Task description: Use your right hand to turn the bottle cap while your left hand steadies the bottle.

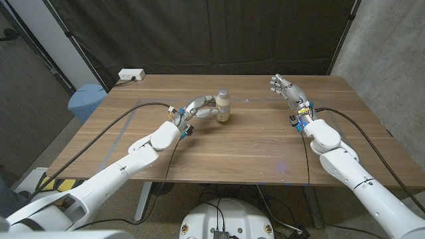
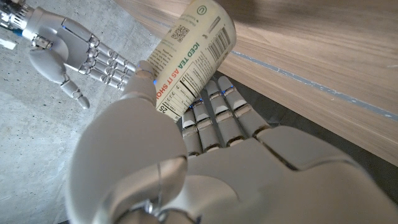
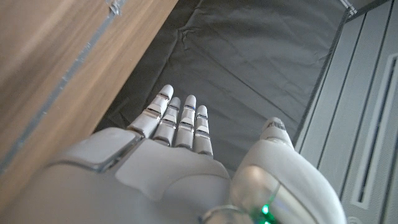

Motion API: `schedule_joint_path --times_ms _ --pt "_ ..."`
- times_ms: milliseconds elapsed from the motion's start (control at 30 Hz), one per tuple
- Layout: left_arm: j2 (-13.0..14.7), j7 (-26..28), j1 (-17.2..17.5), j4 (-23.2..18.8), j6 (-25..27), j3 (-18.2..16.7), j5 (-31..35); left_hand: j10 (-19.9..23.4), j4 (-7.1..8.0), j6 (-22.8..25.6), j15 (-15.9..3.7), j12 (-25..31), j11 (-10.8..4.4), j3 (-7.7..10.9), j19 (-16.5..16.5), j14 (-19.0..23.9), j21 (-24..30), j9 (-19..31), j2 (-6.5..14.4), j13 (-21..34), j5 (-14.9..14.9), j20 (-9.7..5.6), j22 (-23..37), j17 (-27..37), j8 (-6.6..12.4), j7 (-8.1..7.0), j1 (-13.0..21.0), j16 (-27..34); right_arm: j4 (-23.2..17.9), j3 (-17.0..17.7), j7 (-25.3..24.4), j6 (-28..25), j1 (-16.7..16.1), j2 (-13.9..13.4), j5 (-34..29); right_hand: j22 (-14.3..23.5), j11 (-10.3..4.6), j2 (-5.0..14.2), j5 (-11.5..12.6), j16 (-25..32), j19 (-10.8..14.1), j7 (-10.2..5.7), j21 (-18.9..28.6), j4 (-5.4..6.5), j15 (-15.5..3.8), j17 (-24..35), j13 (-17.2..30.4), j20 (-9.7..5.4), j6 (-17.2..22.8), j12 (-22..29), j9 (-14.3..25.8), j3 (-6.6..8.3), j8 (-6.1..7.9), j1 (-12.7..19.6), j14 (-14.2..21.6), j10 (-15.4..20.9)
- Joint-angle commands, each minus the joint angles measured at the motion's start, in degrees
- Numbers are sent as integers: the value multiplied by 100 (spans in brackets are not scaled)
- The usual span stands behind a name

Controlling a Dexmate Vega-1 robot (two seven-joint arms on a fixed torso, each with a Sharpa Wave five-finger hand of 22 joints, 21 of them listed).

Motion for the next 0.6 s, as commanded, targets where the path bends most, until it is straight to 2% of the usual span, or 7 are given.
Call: schedule_joint_path --times_ms 33,167,300,600 --pt "104 -150 6 -273 243 -40 -92 5 49 -16 -326 -45 50 98 26 36 -8 10 49 27 -43 43 6 28 -25 44 101 -46 -718 -54 -895 402 -186 -510 -1287 46 -139 -12 4 55 345 -111 91 -82 -150 -5 17 -165 211 51 25 40 49 206 333 226" --pt "132 -200 -3 -342 298 -35 -97 38 55 26 -344 -51 36 96 25 59 -15 11 38 29 -66 30 7 27 -23 22 105 -52 -976 -85 -1253 245 -196 -755 -1889 54 -256 -7 12 57 502 -188 127 -109 -243 -5 17 -223 274 66 29 71 51 314 481 329" --pt "154 -268 -9 -376 278 -30 -132 54 53 41 -348 -59 24 90 36 72 -17 10 14 29 -84 12 6 24 -30 13 110 -61 -1173 -144 -1355 74 -174 -963 -2050 60 -391 -36 19 50 769 -292 200 -140 -248 -6 17 -184 385 73 35 100 65 456 646 426" --pt "130 -410 -111 -332 281 14 -169 51 66 42 -347 -94 38 101 31 53 -32 11 25 30 -112 17 6 27 -58 22 126 -90 -1658 -221 -1520 -356 -177 -1418 -2443 55 -527 -58 31 10 941 -437 224 -196 -225 -12 16 -67 484 81 42 163 70 713 740 533"
